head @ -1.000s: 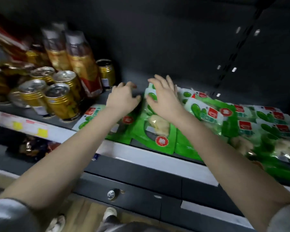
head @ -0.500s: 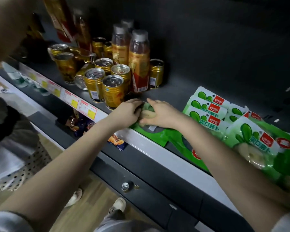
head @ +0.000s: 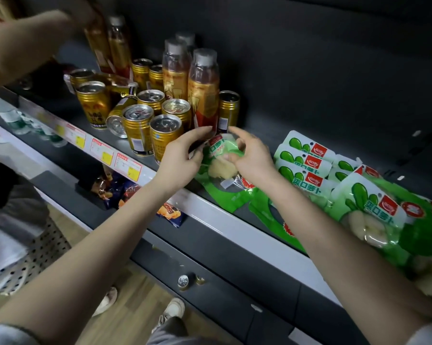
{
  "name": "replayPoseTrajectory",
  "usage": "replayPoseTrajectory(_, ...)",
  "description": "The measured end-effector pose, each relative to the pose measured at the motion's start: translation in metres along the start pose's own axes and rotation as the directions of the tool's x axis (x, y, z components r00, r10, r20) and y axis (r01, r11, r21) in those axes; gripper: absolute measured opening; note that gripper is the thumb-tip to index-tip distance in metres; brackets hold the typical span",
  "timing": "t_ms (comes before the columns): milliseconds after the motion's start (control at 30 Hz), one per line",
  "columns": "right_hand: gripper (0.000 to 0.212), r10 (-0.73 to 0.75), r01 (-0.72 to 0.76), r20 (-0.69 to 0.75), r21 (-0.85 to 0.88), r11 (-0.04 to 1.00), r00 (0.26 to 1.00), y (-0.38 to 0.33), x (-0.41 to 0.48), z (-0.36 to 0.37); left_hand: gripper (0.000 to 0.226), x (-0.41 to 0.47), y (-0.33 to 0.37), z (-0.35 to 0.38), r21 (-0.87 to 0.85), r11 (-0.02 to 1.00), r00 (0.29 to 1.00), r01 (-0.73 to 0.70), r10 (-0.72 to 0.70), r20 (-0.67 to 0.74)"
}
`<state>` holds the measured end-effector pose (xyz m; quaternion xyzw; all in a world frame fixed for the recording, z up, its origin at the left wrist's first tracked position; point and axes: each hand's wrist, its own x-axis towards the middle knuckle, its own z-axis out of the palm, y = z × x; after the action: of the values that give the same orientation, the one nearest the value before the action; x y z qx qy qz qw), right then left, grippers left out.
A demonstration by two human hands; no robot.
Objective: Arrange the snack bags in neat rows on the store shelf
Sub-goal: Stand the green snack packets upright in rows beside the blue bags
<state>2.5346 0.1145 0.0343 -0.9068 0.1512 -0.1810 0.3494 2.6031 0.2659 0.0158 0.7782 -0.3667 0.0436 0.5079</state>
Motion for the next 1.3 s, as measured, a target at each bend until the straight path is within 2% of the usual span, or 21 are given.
replayPoseTrajectory(100, 0.053, 0.016, 0.013, -0.237, 0.12, 0.993, 0.971, 0.004, 0.002, -0.009, 0.05, 0.008, 0.009, 0.005, -0.007, 0.997, 0.996, -0.075, 0.075, -0.054)
replayPoseTrajectory(200, 0.058, 0.042, 0.049, -0.37, 0.233, 0.971, 0.928, 0.004, 0.003, -0.021, 0.049, 0.017, 0.015, 0.013, 0.013, 0.997, 0.991, -0.076, 0.077, -0.113)
replayPoseTrajectory(300, 0.061, 0.062, 0.097, -0.378, 0.387, 0.917, 0.924, 0.006, 0.001, -0.032, 0.064, 0.024, 0.022, 0.024, -0.109, 0.987, 0.991, 0.118, -0.123, -0.043)
replayPoseTrajectory(367, 0.059, 0.094, 0.086, -0.344, 0.473, 0.877, 0.934, 0.008, -0.003, -0.033, 0.08, 0.03, 0.024, 0.032, -0.271, 0.92, 0.959, 0.283, -0.271, 0.08)
replayPoseTrajectory(400, 0.058, 0.103, 0.076, -0.343, 0.471, 0.879, 0.934, 0.01, -0.005, -0.033, 0.085, 0.033, 0.022, 0.036, -0.305, 0.898, 0.948, 0.317, -0.3, 0.102)
replayPoseTrajectory(500, 0.051, 0.111, 0.003, -0.312, 0.341, 0.94, 0.944, 0.018, -0.012, -0.033, 0.083, 0.04, 0.017, 0.045, -0.232, 0.927, 0.954, 0.296, -0.297, 0.029)
replayPoseTrajectory(600, 0.057, 0.134, -0.108, -0.234, 0.122, 0.987, 0.963, 0.02, -0.017, -0.035, 0.074, 0.043, 0.017, 0.051, -0.123, 0.962, 0.969, 0.242, -0.245, -0.006)
replayPoseTrajectory(733, 0.071, 0.266, -0.285, -0.125, -0.163, 0.945, 0.956, 0.023, -0.019, -0.031, 0.05, 0.05, 0.016, 0.064, 0.065, 0.994, 0.996, 0.093, -0.094, 0.009)
replayPoseTrajectory(833, 0.061, 0.167, -0.197, -0.116, -0.34, 0.92, 0.979, 0.027, -0.021, -0.028, 0.041, 0.059, 0.009, 0.071, 0.126, 0.989, 0.997, 0.074, -0.075, 0.004)
replayPoseTrajectory(933, 0.056, 0.091, -0.056, 0.043, -0.521, 0.852, 0.995, 0.028, -0.022, -0.021, 0.037, 0.066, 0.006, 0.076, 0.17, 0.984, 0.998, 0.056, -0.057, 0.0)
replayPoseTrajectory(1067, 0.068, 0.187, -0.048, 0.173, -0.596, 0.802, 0.967, 0.03, -0.017, -0.005, 0.042, 0.065, -0.005, 0.083, 0.23, 0.972, 0.997, 0.053, -0.064, 0.038)
replayPoseTrajectory(1300, 0.073, 0.311, -0.098, 0.215, -0.658, 0.747, 0.926, 0.029, 0.001, 0.004, 0.047, 0.063, -0.014, 0.087, 0.378, 0.922, 0.987, -0.083, 0.022, 0.162)
